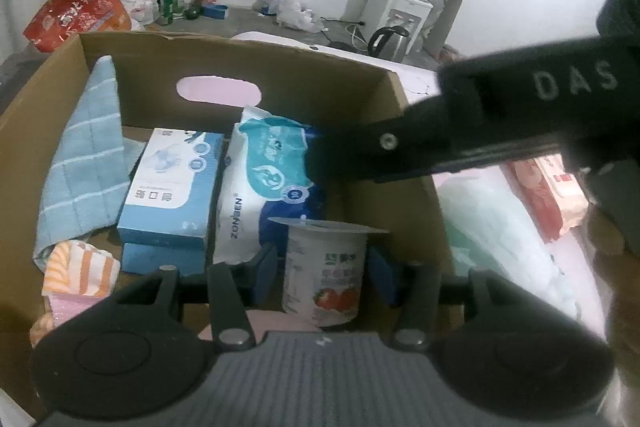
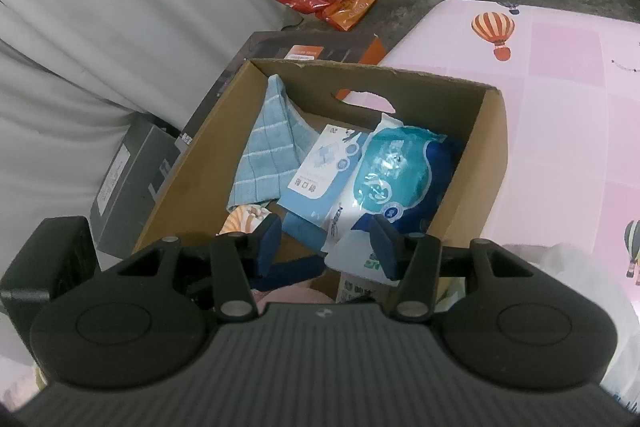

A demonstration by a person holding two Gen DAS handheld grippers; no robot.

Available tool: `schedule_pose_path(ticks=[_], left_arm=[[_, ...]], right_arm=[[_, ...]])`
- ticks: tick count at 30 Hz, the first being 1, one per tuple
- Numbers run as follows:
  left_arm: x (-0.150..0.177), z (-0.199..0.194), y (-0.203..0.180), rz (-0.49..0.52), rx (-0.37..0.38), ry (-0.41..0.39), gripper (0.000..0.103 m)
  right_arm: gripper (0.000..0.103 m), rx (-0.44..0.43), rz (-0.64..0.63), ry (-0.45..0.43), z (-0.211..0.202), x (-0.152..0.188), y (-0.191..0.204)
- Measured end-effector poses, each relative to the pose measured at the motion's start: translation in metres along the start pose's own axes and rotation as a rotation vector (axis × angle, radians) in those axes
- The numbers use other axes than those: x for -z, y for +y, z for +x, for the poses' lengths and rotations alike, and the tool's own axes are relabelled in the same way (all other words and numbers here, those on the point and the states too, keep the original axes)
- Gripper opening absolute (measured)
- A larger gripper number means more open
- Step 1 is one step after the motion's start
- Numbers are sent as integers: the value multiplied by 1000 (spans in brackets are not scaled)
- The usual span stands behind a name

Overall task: Organize soft objects
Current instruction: 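Open both tools and lift them away from the cup in the box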

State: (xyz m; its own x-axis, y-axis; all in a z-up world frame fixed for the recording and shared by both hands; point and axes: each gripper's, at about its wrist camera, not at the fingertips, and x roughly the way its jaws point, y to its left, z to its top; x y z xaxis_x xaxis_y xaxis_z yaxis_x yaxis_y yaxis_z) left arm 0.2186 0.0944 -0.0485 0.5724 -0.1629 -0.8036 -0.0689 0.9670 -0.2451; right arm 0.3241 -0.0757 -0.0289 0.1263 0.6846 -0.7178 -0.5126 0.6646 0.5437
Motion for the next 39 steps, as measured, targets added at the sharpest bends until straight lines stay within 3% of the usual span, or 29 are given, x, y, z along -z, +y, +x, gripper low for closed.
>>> schedule_pose_path(ticks=[5, 7, 11, 13, 16, 25, 32, 39], left_arm=[[-8, -4, 13, -79, 45, -14, 51], [-9, -6, 14, -74, 30, -5, 50], [-7, -12, 21, -88, -32, 46, 50], [-3, -26, 25, -86, -45, 29, 50], [3, -50, 32, -85, -82, -8, 50], [20, -100, 63, -137, -113, -91, 52], [32, -107, 78, -153, -111, -97, 52], [36, -107, 78, -161, -94, -99, 52]], right_arm=[[49, -29, 49, -48, -16, 4, -8], [48, -56, 68, -51, -24, 4, -10], [49, -126, 122, 8, -27, 2, -7], [49, -134, 126, 60, -23, 1, 0], [51, -79, 86, 126, -13, 0, 15], [57, 151, -1, 193, 42, -20, 36], [59, 91, 33, 266, 48, 2, 38], [60, 111, 14, 282, 45, 13, 49]])
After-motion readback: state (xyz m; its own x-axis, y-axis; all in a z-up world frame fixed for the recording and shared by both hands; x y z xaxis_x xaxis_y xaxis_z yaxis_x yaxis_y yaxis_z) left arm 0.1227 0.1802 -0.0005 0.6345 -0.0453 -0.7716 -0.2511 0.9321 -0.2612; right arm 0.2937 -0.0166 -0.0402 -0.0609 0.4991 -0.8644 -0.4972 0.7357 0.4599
